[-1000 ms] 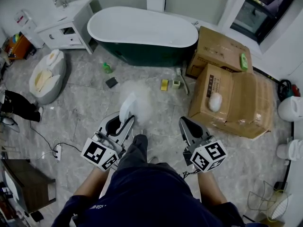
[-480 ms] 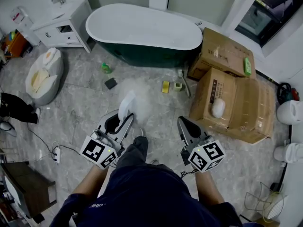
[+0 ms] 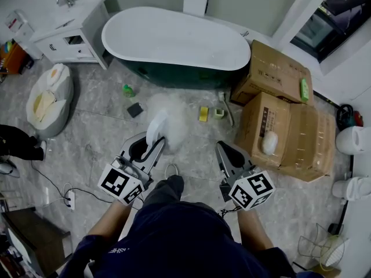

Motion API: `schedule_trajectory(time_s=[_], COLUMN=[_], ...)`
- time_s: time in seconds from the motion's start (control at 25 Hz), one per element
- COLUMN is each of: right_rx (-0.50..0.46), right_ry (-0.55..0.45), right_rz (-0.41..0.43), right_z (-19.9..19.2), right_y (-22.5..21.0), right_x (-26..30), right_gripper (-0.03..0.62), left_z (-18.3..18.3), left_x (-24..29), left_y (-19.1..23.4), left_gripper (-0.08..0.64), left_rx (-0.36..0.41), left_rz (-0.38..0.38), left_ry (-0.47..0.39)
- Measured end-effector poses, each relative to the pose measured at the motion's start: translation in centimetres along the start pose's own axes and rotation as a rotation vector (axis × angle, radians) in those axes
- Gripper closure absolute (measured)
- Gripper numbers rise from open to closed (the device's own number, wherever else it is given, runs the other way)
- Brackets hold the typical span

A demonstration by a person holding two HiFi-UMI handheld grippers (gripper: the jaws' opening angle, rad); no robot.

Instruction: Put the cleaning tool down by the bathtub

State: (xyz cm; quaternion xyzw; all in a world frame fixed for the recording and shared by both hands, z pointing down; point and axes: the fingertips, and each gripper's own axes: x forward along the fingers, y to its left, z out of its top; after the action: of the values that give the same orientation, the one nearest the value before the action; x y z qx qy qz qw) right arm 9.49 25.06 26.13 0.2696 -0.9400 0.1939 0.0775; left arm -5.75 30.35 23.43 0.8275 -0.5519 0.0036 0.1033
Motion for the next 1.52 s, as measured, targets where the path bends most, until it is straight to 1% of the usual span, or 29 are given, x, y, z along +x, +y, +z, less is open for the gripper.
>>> schedule_trajectory(time_s=[0.16, 0.36, 0.64, 0.92, 1.2, 1.4, 1.52], right_rx=[0.001, 0.027, 0.036, 0.033, 0.055, 0.062, 0.067], right_ry=[0.0, -0.004, 0.005, -0.01, -0.023, -0.03, -0.026], right_rz=[-0.015, -0.029, -0.054, -0.068, -0.103, -0.099, -0.083], right_z=[1.4, 2.2, 2.9, 4.0, 5.1, 5.8, 6.3], right_y=[-0.4, -1.0, -1.7, -3.2, -6.1, -8.5, -10.1], right_x=[2.9, 6.2, 9.0, 10.2, 10.6, 11.5, 12.7], right_gripper=[0.588, 0.588, 0.588, 0.588, 0.588, 0.588, 0.588], left_z=[1.0, 1.6, 2.0, 2.5, 3.0, 3.0, 3.0], left_x=[1.1, 2.6, 4.0, 5.6, 7.2, 9.2, 10.9], left_y=[3.0, 6.5, 9.5, 10.6, 11.7, 12.1, 12.7], left_gripper=[0.453, 0.453, 0.453, 0.453, 0.453, 0.453, 0.453], left_rx=[0.002, 0.007, 0.004, 0.011, 0.017, 0.021, 0.02], left_rz=[-0.015, -0.034, -0.054, -0.07, -0.065, -0.058, -0.043], left_ry=[-0.004, -0.004, 0.002, 0.007, 0.013, 0.022, 0.028])
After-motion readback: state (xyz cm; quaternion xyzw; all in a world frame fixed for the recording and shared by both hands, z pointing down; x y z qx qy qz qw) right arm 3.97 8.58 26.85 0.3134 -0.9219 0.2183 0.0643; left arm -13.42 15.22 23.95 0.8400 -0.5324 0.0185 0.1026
